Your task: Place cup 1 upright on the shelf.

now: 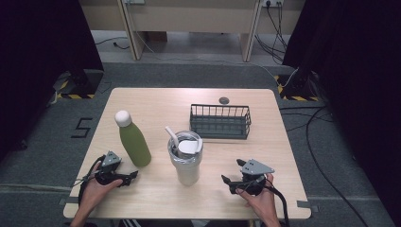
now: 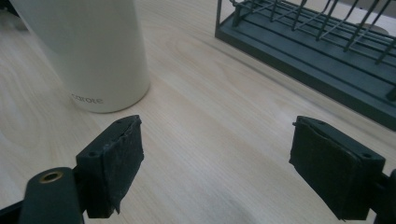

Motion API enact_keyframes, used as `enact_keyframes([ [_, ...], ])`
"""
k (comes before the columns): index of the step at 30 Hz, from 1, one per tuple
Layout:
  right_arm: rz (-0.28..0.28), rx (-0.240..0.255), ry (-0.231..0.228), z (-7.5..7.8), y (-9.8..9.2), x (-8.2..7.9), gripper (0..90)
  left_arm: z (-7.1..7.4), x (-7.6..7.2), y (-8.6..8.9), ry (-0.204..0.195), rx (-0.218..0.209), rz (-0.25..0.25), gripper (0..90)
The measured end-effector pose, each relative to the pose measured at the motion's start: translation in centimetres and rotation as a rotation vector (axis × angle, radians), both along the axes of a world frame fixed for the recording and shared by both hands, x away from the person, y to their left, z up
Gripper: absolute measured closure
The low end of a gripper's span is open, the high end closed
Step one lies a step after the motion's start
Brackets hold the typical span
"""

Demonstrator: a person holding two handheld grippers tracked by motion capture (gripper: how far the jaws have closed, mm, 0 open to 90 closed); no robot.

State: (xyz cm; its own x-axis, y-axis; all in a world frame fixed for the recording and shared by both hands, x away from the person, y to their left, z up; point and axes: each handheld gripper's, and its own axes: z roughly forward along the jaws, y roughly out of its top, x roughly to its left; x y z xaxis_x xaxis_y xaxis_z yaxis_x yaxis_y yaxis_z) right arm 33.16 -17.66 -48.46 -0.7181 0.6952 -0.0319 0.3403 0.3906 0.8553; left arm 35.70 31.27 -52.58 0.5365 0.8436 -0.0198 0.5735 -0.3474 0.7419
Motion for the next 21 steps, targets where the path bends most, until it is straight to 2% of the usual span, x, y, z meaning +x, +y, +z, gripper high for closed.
enact_keyframes([
  [17, 0.09, 0.014, -0.044, 1.0, 2.9, 0.6, 15.6, 0.0, 0.0, 0.0, 0.0, 0.0, 0.0, 7.5],
  [21, 0.112, 0.033, -0.043, 0.9, 3.4, 0.8, 15.3, 0.0, 0.0, 0.0, 0.0, 0.001, 0.0, 7.4],
])
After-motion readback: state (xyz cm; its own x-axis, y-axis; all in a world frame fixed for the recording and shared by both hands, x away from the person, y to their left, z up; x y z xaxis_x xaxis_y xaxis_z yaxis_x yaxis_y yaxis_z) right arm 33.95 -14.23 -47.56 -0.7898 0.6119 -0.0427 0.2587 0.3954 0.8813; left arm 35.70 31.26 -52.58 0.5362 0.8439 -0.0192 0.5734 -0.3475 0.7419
